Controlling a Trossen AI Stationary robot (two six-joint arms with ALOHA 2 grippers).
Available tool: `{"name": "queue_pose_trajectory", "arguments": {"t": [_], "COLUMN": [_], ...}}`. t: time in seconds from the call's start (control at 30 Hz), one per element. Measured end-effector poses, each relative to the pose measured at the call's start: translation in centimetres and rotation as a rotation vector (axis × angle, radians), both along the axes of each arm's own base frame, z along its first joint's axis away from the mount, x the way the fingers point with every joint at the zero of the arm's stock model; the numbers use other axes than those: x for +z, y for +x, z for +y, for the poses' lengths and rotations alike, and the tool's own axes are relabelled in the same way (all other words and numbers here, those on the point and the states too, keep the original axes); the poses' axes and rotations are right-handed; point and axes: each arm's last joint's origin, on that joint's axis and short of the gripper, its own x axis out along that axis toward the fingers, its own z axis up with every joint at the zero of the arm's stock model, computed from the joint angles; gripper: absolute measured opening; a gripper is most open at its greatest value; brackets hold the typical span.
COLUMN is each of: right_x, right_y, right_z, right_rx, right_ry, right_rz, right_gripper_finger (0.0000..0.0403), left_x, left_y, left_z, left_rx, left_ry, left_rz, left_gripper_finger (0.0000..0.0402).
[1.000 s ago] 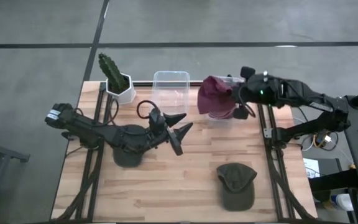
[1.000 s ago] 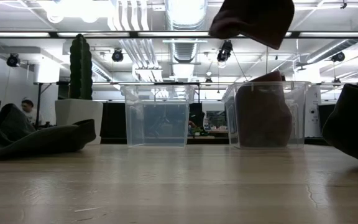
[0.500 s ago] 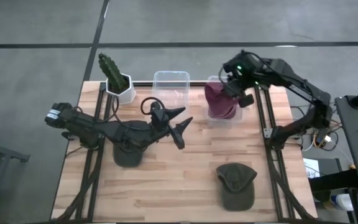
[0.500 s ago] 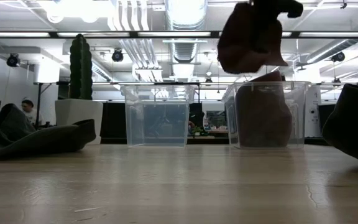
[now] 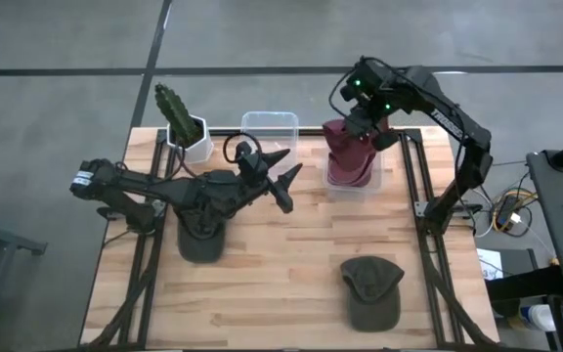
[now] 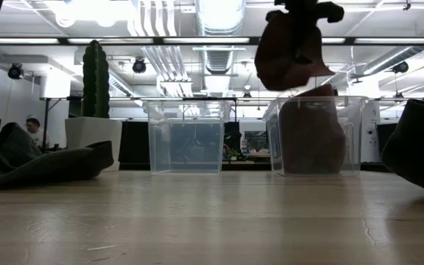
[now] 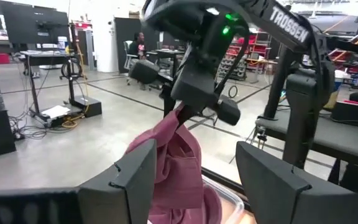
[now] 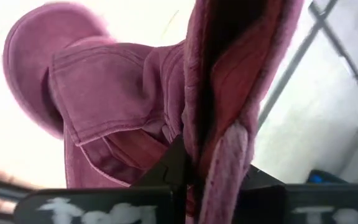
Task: Pick & Place hat
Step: Put the red cap into the right transparent bin
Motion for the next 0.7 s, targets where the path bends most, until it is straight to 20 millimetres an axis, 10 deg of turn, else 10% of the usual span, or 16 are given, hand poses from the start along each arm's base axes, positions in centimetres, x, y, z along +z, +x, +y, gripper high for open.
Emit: {"name": "queue_pose_trajectory", "arguments": {"t": [0.33,0.7], "right_x": [4.3,3.9], "right_y": [-2.3,-2.6], "right_z": [1.5,-0.1], "right_rx": [-0.071,-0.779], "right_ry": [0.067,0.406], "right_rz": [-0.259,-0.485], "right_gripper_finger": [0.0025,0.0025], "left_x": [0.0,-0.1], "left_y": [0.2,0.3], "left_z": [1.9,3.0], "left_rx": [0.057,0.089], "left_ry": [0.004,0.001], "left_rz": [0.004,0.004], "left_gripper_finger": [0.0213,0.0213]}}
